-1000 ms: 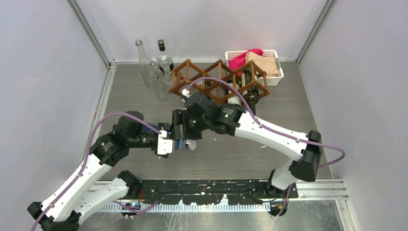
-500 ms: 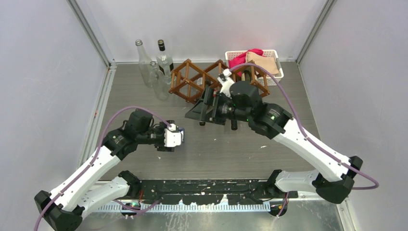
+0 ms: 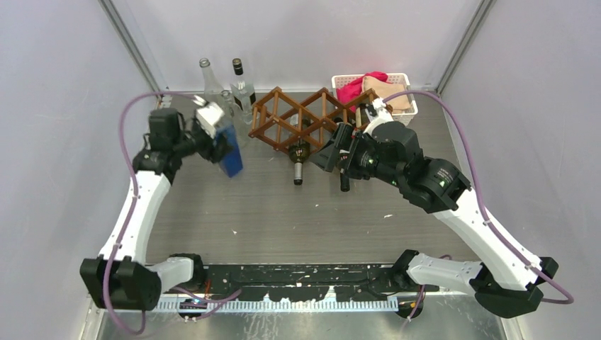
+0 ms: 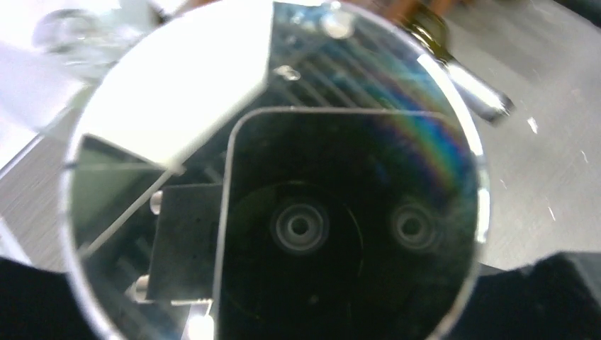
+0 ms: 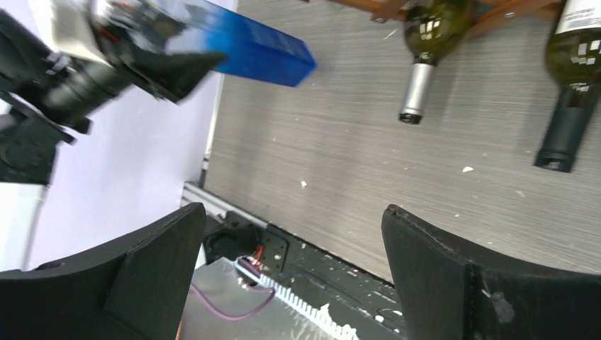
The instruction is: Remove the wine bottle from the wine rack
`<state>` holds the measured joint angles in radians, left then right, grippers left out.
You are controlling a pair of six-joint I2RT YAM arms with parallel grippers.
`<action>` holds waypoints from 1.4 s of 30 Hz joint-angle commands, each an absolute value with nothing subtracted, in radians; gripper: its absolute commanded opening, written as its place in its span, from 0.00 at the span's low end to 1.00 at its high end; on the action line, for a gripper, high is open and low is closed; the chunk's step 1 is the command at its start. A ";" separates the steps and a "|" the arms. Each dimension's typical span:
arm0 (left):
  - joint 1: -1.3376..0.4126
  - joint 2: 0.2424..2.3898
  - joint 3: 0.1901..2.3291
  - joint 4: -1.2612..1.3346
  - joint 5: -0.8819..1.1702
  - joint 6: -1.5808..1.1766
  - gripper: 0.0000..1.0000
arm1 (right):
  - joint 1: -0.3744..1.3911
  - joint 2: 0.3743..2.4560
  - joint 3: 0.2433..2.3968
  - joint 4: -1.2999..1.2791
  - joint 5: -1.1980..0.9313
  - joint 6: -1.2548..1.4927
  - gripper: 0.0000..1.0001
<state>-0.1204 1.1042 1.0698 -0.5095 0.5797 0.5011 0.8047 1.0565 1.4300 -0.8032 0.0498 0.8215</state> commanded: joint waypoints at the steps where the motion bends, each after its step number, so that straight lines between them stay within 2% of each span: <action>1: 0.052 1.184 1.260 -0.216 0.675 0.266 0.00 | 0.798 1.041 1.443 -0.855 0.188 0.782 1.00; 11: 0.182 1.330 1.333 -0.047 0.641 0.155 0.00 | 0.771 1.053 1.428 -0.892 0.271 0.790 1.00; 22: 0.184 1.505 1.350 0.089 0.509 0.212 0.00 | 0.703 1.054 1.405 -0.911 0.258 0.796 1.00; 38: 0.164 1.633 1.380 0.169 0.499 0.219 0.01 | 0.578 1.041 1.346 -0.899 0.179 0.793 1.00; 39: 0.165 1.638 1.387 0.150 0.501 0.218 0.06 | 0.574 1.043 1.346 -0.900 0.178 0.794 1.00; 42: 0.164 1.640 1.387 0.118 0.495 0.218 0.49 | 0.556 1.043 1.346 -0.910 0.181 0.790 1.00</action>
